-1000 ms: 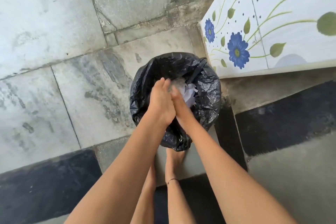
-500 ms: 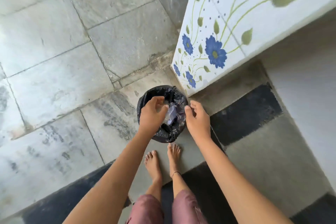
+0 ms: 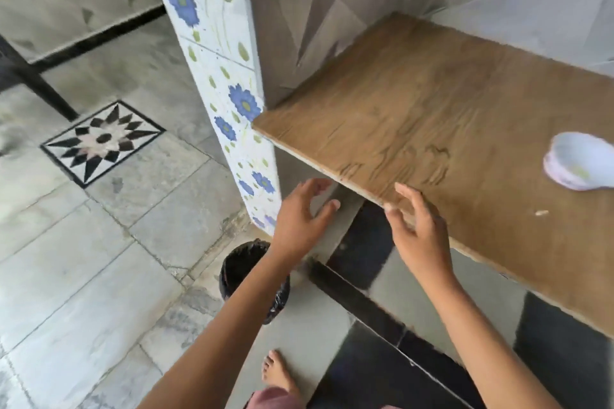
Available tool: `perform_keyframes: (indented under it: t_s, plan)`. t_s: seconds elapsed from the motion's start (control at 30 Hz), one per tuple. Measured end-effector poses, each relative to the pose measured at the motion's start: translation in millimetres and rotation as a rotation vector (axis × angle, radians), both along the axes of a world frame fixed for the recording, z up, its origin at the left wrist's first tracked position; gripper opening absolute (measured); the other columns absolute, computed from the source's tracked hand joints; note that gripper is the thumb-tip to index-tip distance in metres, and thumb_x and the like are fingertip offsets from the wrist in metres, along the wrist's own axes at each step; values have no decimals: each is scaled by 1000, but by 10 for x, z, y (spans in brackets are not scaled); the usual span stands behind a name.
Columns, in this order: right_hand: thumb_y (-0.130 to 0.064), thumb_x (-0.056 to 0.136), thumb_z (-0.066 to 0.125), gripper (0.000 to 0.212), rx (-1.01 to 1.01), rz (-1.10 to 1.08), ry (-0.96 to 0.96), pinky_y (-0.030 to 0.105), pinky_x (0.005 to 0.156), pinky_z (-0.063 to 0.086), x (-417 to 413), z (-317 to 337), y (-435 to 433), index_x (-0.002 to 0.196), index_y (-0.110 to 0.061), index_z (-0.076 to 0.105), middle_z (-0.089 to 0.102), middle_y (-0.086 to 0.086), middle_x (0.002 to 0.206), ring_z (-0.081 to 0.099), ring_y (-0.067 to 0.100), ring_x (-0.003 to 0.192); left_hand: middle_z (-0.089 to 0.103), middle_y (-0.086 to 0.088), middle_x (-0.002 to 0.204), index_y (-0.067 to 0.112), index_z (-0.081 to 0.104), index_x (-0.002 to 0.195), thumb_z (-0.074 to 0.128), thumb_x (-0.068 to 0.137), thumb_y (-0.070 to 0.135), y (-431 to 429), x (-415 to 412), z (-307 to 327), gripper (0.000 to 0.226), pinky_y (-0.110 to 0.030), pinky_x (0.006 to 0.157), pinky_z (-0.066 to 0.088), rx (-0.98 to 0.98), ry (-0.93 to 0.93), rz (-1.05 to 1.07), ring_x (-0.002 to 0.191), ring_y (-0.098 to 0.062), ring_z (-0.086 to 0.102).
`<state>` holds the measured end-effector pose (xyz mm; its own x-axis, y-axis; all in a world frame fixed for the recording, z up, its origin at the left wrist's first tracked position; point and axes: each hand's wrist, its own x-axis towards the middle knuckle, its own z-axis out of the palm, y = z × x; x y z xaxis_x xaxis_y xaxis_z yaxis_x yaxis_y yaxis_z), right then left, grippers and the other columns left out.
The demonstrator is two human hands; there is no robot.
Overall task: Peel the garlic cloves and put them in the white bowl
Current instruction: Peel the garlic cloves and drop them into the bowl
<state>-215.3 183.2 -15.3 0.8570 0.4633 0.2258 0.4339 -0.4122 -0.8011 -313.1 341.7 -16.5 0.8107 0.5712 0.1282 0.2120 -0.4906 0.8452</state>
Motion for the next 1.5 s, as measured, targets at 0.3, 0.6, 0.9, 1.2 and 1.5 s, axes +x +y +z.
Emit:
perform_keyframes:
  t_s: [0.3,0.6,0.9,1.2,1.5]
  plan:
    - [-40,82,45,51,-103,-317,-221,36,89,45,500,21,-1939,115,-6,63,67,12,111,62,31,103,66,0,116,15,64,117,64,86,22,-1515,1101,108,32,-30,87,47,170,-8,-243,106,-20,61]
    - [-30,88,56,43,-403,-470,-270,47,89,51,837,-237,-2870,121,-4,59,64,14,119,61,33,109,67,-9,106,10,66,113,56,90,18,-2338,2041,60,26,-31,76,52,375,126,-345,90,-25,64]
    - [-47,91,33,56,-566,-569,-262,52,101,39,908,-421,-2943,122,-10,62,57,12,132,52,33,123,71,-8,80,7,71,83,58,83,11,-2304,2526,246,13,-29,60,48,455,88,-446,73,-27,65]
    - [-51,94,31,54,-569,-588,-251,47,106,32,893,-412,-2907,124,-16,59,55,8,134,50,29,125,67,-6,98,16,66,103,44,93,15,-2364,3480,624,25,-28,65,40,817,291,-480,87,-28,64]
    - [-35,92,55,37,-253,-631,-70,43,99,45,1080,-217,-2964,123,-15,58,61,1,122,55,17,114,67,-2,97,21,67,105,47,92,16,-2476,3435,638,25,-28,65,40,765,225,-494,86,-26,63]
